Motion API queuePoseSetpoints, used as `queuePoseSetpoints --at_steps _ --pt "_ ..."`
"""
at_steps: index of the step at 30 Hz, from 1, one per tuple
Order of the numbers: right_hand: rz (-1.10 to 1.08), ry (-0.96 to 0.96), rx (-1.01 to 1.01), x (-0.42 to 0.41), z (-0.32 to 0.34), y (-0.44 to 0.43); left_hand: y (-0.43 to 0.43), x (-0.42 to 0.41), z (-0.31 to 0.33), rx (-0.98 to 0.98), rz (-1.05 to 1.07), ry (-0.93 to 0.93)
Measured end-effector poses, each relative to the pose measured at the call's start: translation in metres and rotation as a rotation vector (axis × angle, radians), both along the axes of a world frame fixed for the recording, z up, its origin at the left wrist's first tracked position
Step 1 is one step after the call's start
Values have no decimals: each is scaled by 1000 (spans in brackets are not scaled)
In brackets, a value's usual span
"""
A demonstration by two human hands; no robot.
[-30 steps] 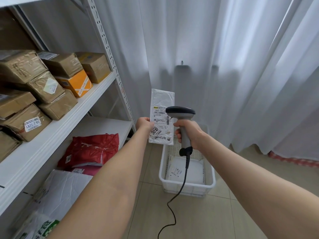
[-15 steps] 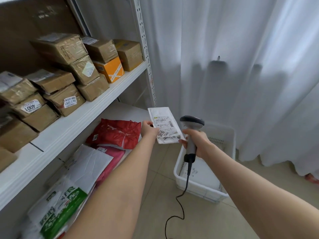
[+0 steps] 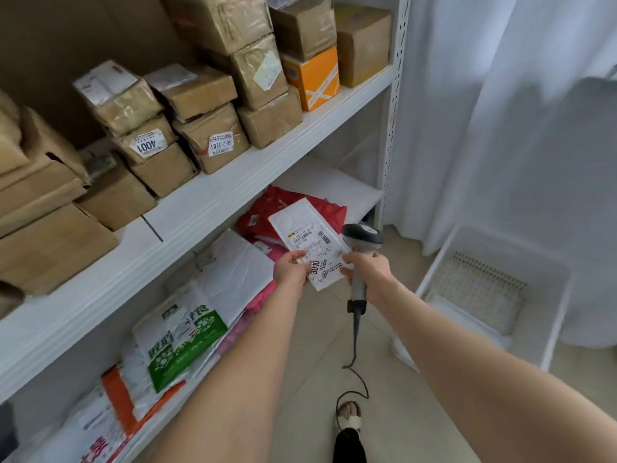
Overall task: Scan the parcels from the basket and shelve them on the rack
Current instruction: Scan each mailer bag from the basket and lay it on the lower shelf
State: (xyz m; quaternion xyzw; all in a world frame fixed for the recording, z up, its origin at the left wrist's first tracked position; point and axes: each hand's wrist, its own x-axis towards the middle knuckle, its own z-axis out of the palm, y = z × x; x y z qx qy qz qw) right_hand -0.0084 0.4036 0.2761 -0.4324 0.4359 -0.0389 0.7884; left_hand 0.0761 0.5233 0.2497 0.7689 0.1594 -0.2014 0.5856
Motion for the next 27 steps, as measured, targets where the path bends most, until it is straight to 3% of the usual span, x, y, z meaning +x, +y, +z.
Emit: queuePoseSetpoints --at_steps 7,14,23,27 --pt "44 60 6 105 -61 9 21 101 -66 102 173 -30" --pt "31 120 -1 182 -136 -2 28 181 -150 299 218 -37" --pt "80 160 34 215 -213 -11 20 228 -208 449 235 -43" --pt "83 192 38 219 -224 -13 18 237 -210 551 105 17"
